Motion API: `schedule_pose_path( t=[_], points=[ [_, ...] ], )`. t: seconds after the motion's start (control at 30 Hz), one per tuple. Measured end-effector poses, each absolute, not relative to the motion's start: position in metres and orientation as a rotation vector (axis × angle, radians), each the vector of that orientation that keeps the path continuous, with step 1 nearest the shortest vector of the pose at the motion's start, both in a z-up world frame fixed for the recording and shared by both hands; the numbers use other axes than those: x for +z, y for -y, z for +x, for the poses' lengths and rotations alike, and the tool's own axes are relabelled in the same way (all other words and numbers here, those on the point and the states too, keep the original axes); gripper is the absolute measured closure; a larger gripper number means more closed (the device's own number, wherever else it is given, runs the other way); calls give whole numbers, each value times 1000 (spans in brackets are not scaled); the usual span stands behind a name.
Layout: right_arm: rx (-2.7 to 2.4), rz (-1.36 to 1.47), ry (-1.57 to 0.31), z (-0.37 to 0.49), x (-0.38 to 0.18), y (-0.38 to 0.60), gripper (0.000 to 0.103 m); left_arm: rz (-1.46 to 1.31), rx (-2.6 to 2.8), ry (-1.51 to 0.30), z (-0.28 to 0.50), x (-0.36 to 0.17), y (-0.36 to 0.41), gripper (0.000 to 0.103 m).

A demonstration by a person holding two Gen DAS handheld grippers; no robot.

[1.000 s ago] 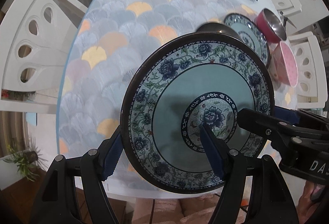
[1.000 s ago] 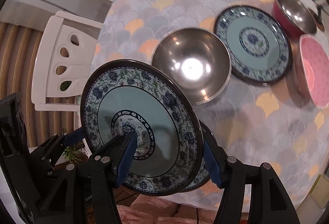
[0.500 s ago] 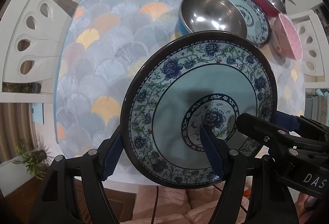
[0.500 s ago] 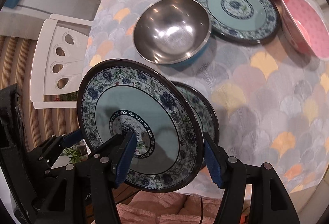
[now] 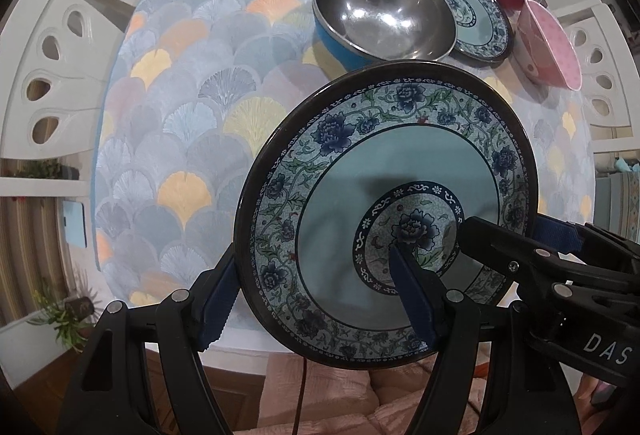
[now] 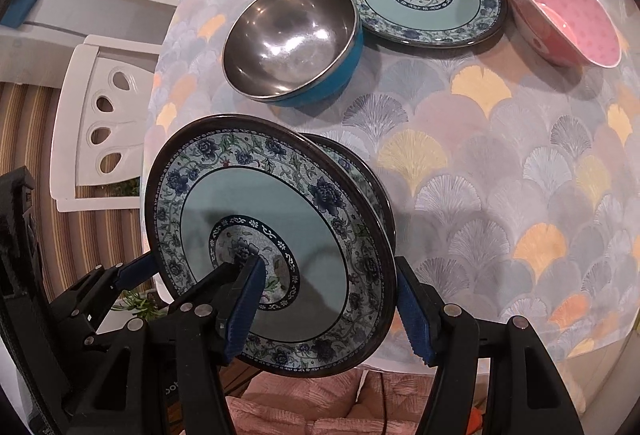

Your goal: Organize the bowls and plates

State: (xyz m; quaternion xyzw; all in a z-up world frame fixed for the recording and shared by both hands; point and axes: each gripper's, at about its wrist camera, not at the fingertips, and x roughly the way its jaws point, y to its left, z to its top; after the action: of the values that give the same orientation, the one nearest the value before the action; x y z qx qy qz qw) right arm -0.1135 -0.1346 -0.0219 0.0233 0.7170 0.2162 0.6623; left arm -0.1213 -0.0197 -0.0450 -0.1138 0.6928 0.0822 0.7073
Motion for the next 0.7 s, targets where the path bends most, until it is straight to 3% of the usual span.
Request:
schedule_pose_path(
  t=[0.7],
  points=[
    [496,51,-1666,-110,-42,121,40,-243,190,-1581,-113,-57,17,33]
  ],
)
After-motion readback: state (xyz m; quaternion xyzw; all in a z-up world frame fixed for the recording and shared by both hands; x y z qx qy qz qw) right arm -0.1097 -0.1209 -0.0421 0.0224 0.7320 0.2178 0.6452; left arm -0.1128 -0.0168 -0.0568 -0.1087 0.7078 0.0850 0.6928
